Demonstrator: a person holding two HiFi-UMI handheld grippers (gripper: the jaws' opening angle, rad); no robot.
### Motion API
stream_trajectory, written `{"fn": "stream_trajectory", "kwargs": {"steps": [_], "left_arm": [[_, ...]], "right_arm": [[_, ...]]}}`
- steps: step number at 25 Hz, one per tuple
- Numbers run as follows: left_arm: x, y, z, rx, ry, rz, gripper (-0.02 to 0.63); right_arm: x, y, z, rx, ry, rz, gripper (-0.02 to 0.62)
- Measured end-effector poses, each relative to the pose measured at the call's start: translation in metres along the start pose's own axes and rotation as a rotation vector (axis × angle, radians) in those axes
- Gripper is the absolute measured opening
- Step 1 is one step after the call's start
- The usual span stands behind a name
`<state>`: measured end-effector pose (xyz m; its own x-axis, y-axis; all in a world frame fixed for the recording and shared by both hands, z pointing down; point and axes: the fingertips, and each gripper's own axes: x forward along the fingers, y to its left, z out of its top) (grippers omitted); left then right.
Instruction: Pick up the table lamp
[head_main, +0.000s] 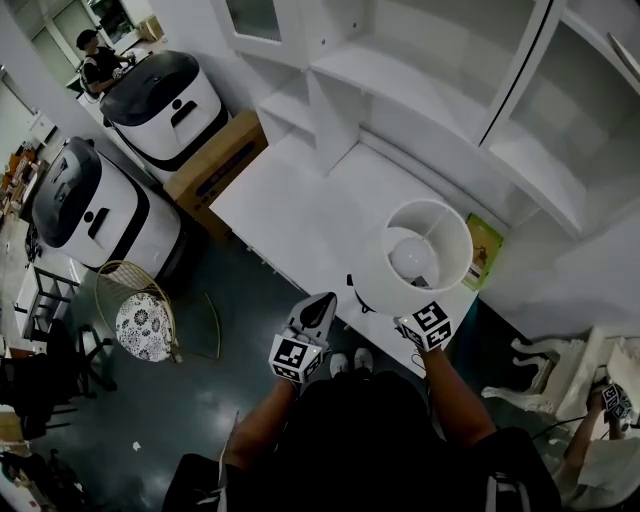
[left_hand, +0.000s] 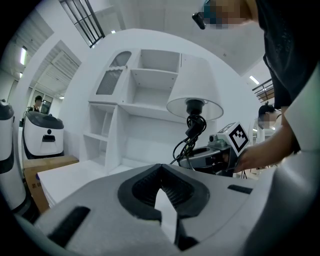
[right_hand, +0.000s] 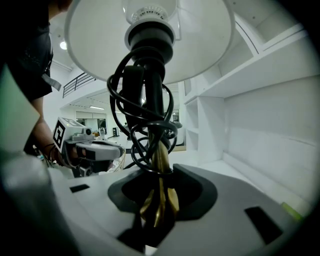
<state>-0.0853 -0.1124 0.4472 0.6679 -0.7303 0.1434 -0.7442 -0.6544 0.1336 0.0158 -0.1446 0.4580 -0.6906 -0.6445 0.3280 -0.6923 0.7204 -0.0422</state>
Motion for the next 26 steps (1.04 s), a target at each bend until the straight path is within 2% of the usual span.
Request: {"fn": "stream_trajectory", "kwargs": {"steps": [5,14,21,26], "left_arm": [[0.001,-0.013,0.002,0.011,-0.01,-0.019,0.018],[-0.006,-0.016,0.011,0.016,-0.016,0.003,0.018],[-0.012,-0.016,0.009,0.021,-0.009,0.01,0.018],[-0.016,-0.019,0.004,0.023,0.002,0.011,0.018]], "right_arm": [[-0.015,0.005,0.0,-0.003,0.016,0.017,0.13],[-0.031,0.011,-0.007,-0.002,0.036,0.039,0.13],[-0.038,0.02,0.012,0.007,0.017,0.062,0.13],[-0.047,0.023,0.003,0.011,0.024,0.063,0.13]]}}
